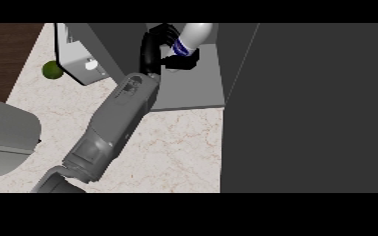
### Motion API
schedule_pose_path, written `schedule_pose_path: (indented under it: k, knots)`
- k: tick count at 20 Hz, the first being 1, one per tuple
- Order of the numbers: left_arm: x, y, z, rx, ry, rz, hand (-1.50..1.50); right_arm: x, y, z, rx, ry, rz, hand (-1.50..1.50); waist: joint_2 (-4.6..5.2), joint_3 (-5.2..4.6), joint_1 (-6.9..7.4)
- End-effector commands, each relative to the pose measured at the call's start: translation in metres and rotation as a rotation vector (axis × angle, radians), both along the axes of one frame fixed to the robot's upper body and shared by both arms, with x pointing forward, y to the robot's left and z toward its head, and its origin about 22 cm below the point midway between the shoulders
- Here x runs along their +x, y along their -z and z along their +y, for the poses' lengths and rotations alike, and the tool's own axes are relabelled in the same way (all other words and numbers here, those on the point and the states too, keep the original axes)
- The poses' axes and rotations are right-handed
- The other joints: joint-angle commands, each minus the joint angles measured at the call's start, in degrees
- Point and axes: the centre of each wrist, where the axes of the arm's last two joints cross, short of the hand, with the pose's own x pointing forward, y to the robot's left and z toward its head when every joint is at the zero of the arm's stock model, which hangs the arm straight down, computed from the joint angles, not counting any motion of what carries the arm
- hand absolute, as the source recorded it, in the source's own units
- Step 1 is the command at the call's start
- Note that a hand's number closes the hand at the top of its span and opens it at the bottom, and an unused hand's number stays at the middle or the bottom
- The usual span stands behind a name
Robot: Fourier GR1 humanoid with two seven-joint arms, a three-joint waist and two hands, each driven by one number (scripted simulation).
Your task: Pick up the bottled water, place it into the cabinet and close the cabinet
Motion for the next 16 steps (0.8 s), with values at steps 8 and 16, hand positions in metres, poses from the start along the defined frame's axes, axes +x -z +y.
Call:
schedule_pose_path:
  k: [8,16]
  knots:
    - [0.005,0.028,0.027,0.224,-0.134,-0.02,-1.5,0.004,-0.002,-0.004,0.002,-0.01,-0.009,-1.5,0.47,-0.03,-0.36]
    - [0.009,0.025,0.033,0.227,-0.176,0.021,-1.5,0.005,0.0,-0.002,0.011,-0.022,-0.012,-1.5,0.67,-0.04,-0.85]
